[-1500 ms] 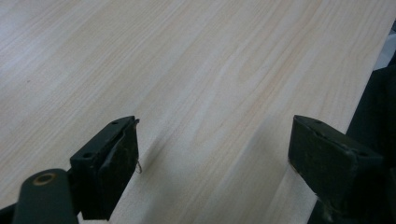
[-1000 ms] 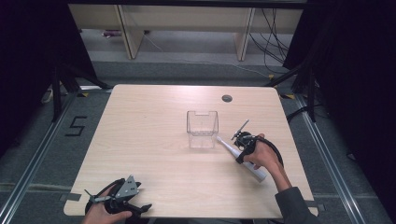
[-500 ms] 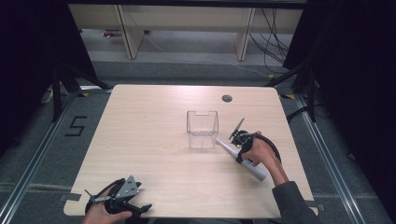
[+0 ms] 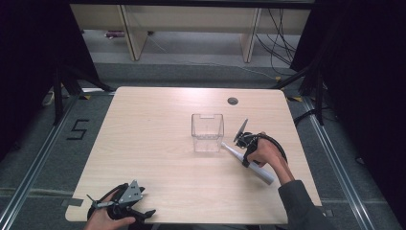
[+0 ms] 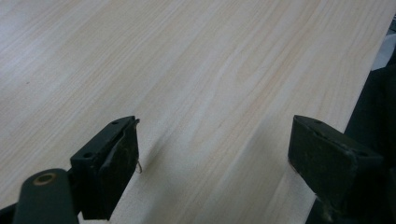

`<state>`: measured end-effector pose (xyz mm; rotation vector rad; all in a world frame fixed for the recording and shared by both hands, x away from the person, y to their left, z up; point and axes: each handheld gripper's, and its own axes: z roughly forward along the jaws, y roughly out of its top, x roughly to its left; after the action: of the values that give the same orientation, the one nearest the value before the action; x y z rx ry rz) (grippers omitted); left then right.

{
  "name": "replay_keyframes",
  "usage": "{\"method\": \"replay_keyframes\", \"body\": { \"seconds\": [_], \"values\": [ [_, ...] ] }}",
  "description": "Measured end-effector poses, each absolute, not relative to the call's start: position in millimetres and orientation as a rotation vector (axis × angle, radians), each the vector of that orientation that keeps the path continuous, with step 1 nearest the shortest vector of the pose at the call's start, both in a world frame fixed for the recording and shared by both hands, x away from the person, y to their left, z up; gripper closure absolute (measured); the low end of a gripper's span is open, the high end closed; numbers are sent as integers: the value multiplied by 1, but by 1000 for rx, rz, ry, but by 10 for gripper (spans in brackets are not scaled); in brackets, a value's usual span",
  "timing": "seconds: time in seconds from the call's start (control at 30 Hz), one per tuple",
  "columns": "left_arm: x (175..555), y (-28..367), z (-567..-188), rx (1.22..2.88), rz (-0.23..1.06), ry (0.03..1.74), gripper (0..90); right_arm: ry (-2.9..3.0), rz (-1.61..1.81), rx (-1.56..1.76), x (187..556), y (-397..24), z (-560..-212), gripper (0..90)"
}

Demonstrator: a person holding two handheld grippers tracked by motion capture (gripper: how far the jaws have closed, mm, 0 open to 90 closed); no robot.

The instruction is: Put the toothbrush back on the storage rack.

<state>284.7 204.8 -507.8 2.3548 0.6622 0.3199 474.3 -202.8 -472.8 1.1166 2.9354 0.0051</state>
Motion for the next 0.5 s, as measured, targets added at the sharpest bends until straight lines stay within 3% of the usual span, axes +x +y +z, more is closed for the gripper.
{"method": "replay_keyframes", "body": {
  "seconds": [0.27,0.5],
  "values": [
    [285,205,-508,2353,318,665,158,2918,73,1105,475,-208,-470,670],
    [285,205,-508,2350,317,668,158,2870,243,1134,471,-224,-448,671]
  ]
}}
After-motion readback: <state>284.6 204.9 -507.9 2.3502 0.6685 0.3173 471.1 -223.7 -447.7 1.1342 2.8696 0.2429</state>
